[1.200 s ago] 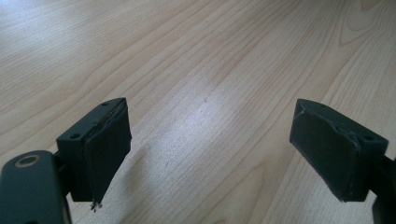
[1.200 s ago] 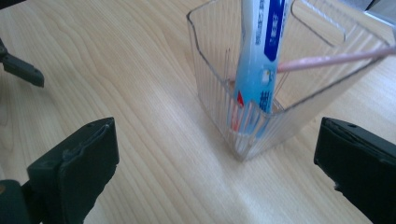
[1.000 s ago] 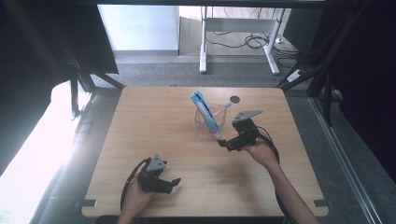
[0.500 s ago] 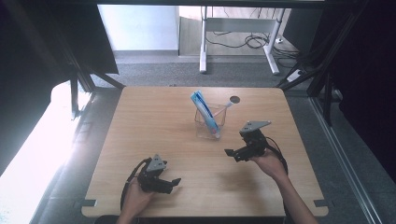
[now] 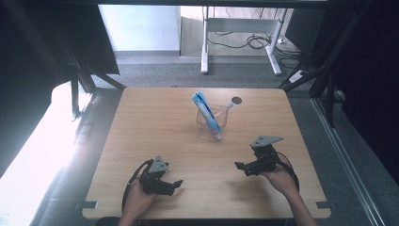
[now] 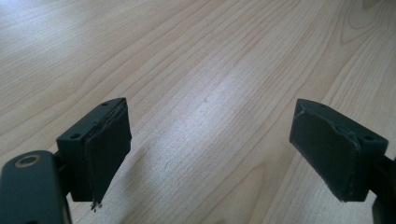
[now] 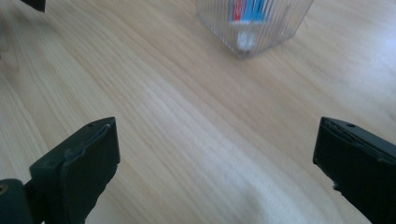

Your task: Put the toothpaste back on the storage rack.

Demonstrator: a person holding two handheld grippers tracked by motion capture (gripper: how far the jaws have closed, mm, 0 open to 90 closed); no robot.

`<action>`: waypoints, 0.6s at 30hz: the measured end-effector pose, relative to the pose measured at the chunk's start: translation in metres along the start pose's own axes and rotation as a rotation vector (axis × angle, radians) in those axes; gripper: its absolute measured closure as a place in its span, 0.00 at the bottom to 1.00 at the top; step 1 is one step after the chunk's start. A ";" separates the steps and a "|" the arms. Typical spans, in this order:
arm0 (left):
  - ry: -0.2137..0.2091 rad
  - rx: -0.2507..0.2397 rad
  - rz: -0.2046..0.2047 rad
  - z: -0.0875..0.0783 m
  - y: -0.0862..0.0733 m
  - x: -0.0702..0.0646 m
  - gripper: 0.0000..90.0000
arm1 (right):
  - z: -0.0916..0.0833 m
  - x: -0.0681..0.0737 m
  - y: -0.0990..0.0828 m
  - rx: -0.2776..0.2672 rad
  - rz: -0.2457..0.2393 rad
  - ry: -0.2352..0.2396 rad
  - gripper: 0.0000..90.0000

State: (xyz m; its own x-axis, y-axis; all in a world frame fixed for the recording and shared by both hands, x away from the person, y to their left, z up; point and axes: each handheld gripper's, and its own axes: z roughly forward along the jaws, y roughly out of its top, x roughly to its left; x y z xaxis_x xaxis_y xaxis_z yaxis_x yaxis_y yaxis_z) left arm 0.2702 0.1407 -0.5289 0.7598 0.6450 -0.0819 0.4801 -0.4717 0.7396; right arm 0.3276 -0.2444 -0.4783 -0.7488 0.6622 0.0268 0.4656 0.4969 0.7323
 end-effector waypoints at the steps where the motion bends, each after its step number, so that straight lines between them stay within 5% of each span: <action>1: -0.001 0.002 0.001 0.000 0.000 0.000 0.14 | -0.001 0.001 -0.005 -0.001 0.010 0.002 0.01; 18: -0.001 0.021 0.011 0.003 -0.001 -0.001 0.14 | -0.001 0.000 -0.055 0.038 0.070 -0.028 0.01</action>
State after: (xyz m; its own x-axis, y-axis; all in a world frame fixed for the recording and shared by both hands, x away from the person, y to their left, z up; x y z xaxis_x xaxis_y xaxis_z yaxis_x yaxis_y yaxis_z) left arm 0.2703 0.1385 -0.5313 0.7656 0.6390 -0.0745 0.4806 -0.4912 0.7264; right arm 0.3012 -0.2719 -0.5182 -0.7004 0.7115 0.0575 0.5342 0.4691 0.7032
